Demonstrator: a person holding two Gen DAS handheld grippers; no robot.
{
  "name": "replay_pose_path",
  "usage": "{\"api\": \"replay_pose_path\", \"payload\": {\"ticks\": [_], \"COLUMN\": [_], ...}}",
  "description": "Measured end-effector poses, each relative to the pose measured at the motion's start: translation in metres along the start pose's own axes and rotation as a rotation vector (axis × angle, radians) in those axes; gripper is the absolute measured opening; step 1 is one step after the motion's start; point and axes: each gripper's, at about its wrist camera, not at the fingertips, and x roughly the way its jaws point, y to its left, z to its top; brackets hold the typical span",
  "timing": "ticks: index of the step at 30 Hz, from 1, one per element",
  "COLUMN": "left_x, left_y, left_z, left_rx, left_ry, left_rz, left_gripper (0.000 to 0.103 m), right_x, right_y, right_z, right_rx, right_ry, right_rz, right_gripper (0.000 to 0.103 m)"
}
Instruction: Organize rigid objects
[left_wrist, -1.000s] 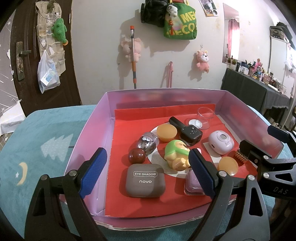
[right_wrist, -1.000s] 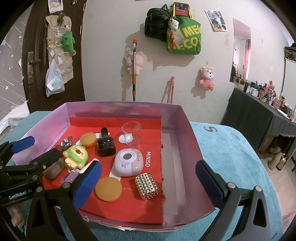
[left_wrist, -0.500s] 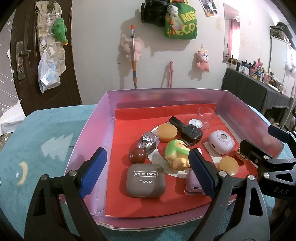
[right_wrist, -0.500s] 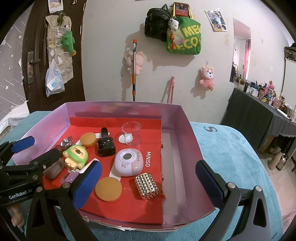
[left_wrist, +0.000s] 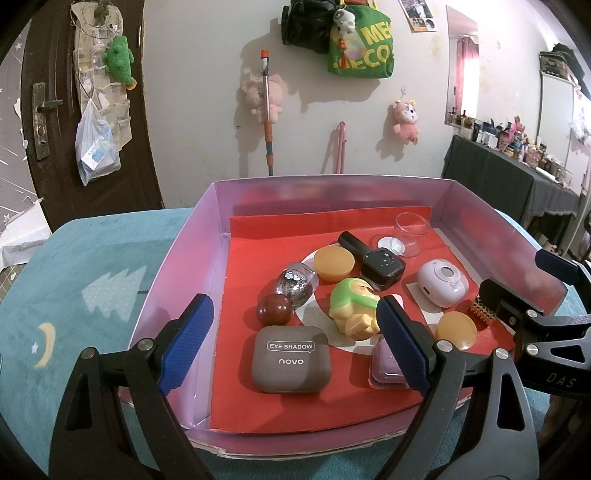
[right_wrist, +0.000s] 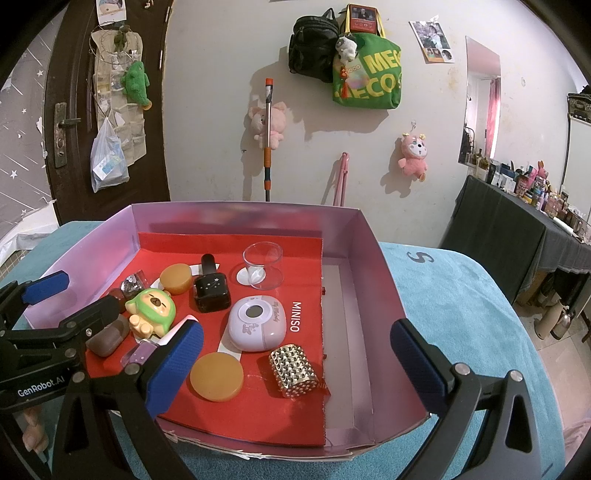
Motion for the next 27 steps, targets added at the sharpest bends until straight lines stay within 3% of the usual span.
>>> {"api": "replay_pose_path", "payload": {"ticks": [19, 23, 27], "left_x": [-0.005, -0.031, -0.071], "left_y": [-0.001, -0.007, -0.010], "left_z": [-0.002, -0.006, -0.012], "left_rx": [0.006, 0.068, 0.065], "left_ry": [-0.010, -0.057, -0.086], "left_rz": [0.014, 0.057, 0.032], "left_gripper": [0.090, 0.090, 0.090], "right_x": [-0.005, -0.022, -0.059], "right_y": [-0.005, -0.009, -0.006], "right_z": [-0.002, -0.003, -0.009], "right_rx": [0.014, 0.047, 0.016], "right_ry": [-0.020, -0.036, -0.087], "right_rz": [0.022, 0.041, 0.019], "right_gripper": [0.103, 0.103, 0.103]}}
